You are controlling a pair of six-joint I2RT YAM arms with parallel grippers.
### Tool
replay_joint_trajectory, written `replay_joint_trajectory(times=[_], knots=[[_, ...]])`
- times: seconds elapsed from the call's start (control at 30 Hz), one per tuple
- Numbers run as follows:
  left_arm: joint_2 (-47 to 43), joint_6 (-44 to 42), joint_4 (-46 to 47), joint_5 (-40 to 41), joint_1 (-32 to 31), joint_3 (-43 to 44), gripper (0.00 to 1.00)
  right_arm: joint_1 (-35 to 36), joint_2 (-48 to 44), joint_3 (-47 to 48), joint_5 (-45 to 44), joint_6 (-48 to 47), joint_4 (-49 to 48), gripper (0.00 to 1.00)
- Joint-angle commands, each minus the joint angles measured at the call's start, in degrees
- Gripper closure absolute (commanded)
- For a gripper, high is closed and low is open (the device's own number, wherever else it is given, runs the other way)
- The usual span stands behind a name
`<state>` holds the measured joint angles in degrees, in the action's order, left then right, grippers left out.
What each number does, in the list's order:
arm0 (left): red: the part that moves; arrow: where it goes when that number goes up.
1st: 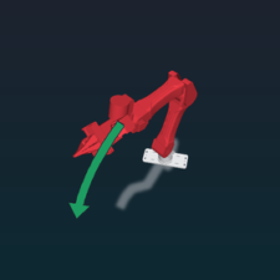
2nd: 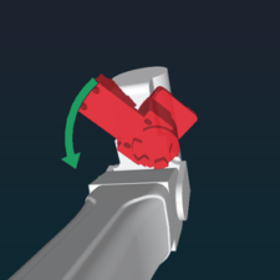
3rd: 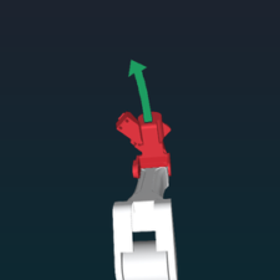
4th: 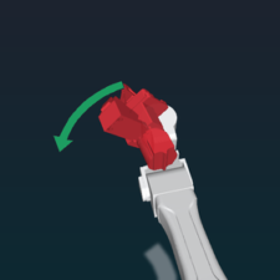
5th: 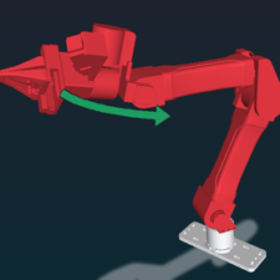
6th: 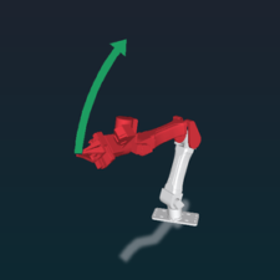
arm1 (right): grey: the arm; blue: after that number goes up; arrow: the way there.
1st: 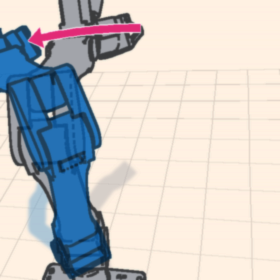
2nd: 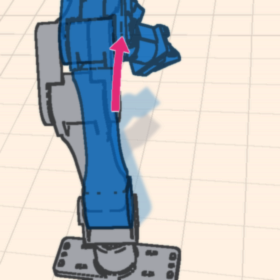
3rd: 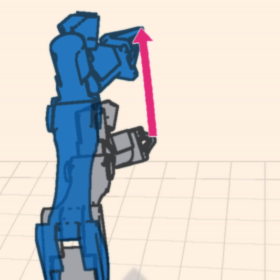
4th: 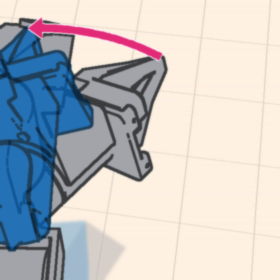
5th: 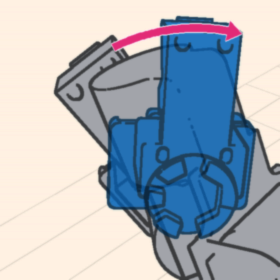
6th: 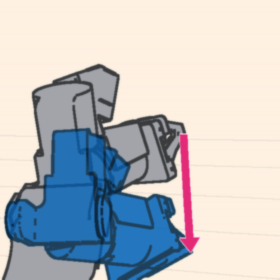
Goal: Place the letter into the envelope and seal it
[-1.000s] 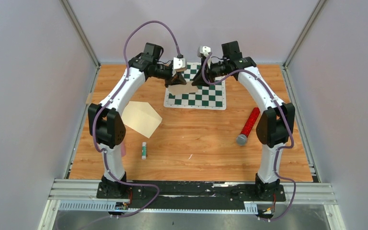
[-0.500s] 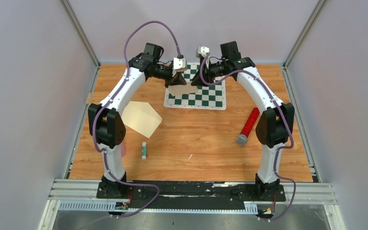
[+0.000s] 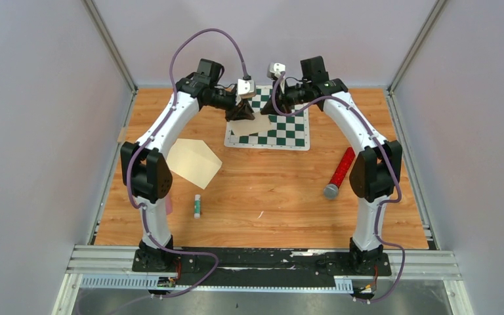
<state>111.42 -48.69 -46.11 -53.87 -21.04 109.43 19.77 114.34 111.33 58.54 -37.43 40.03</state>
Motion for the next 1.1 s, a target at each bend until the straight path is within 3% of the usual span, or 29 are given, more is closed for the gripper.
replay_joint_trajectory(times=[0.0,0.27,0.47,0.77,0.97,1.07], knots=[[0.0,-0.6,-6.6,-1.7,-0.4,4.7,0.73,0.3,-1.5,-0.5,0.1,-3.1,-2.1,1.0],[2.9,-2.9,-13.9,-0.4,0.5,7.6,0.8,0.2,-3.2,-2.5,-0.5,-4.9,-2.0,1.0],[4.0,-4.5,-18.4,0.9,1.4,7.9,0.73,0.2,-3.2,-2.3,0.4,-3.5,-2.1,1.0],[3.5,-5.7,-18.8,2.2,2.1,5.7,0.86,0.1,-4.1,-3.2,-0.1,-4.5,-2.1,1.0],[0.9,-4.9,-18.8,-0.3,3.2,6.3,0.69,0.1,-4.5,-3.8,-0.1,-4.9,-2.1,1.0],[-1.3,-2.5,-16.2,-1.0,3.6,6.7,0.64,0.1,-4.5,-3.8,0.0,-5.0,-2.0,1.0]])
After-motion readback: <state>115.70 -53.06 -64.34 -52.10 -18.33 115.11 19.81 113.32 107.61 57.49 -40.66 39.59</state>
